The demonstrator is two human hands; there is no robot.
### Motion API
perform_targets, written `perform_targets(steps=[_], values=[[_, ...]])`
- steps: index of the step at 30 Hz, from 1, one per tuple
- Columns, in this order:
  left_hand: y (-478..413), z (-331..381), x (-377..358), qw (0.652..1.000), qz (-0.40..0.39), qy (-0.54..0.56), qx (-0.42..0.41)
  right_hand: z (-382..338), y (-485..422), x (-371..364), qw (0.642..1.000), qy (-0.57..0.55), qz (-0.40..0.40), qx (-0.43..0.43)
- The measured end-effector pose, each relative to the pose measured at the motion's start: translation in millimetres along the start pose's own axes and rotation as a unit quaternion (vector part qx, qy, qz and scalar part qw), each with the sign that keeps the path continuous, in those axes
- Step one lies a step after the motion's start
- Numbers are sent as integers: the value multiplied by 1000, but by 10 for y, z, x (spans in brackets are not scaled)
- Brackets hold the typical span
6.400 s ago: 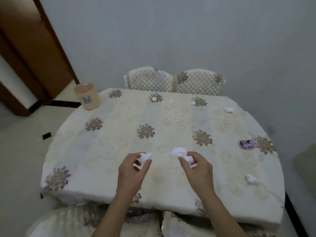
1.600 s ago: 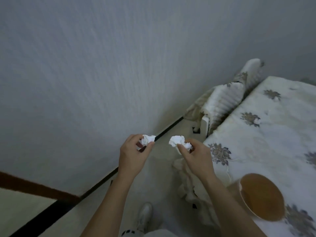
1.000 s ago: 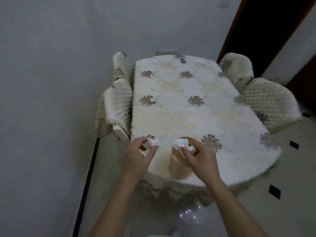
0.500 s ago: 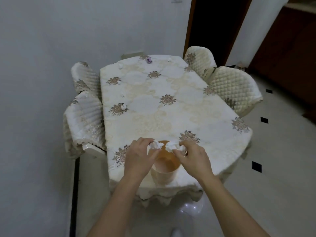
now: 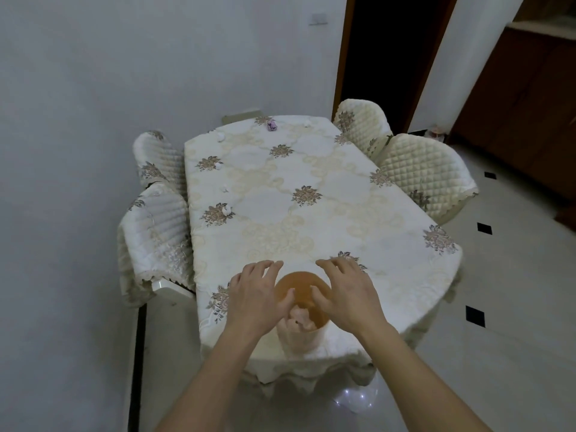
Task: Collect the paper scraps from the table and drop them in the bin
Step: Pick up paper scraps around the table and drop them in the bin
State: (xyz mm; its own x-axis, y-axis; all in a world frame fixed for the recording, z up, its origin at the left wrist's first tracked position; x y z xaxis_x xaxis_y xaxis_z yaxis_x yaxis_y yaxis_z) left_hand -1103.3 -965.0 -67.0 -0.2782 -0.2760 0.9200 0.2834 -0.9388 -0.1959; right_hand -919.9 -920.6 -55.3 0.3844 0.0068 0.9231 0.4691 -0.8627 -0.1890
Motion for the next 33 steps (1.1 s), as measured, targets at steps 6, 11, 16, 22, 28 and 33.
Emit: perform_targets(steps=[6,11,16,22,28,33], values=[[-222,-49,288,999,30,-36,-17,-93,-311,210,997,42,37,51],[-331,-139,548,996,71,-58,-7,-252,-562,366,994,49,52,85],[-310,-327,735,991,103,-79,25,-460,-751,437,989,47,46,134],[-100,-656,990,981,136,-96,102,-835,-922,310,978,25,35,204],[374,-1082,1303,959,158,-113,208,-1393,-1036,22,954,-5,1,300],[921,-1476,1515,930,169,-154,288,-1954,-971,-242,926,-54,-19,373]])
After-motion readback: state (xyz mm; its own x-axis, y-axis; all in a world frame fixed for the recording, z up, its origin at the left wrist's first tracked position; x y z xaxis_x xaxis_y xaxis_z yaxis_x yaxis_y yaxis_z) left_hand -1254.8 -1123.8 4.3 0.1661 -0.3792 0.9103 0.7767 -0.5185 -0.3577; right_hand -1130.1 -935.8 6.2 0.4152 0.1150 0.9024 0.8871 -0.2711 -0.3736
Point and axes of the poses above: each hand's wrist, its own y-axis away from the middle knuckle, its own x-axis out of the back of the hand, z = x × y, the point moved 2 cm from there along -y, towards the middle knuckle, and after that the axes turned 8 degrees about x, right-handed, at the moved point
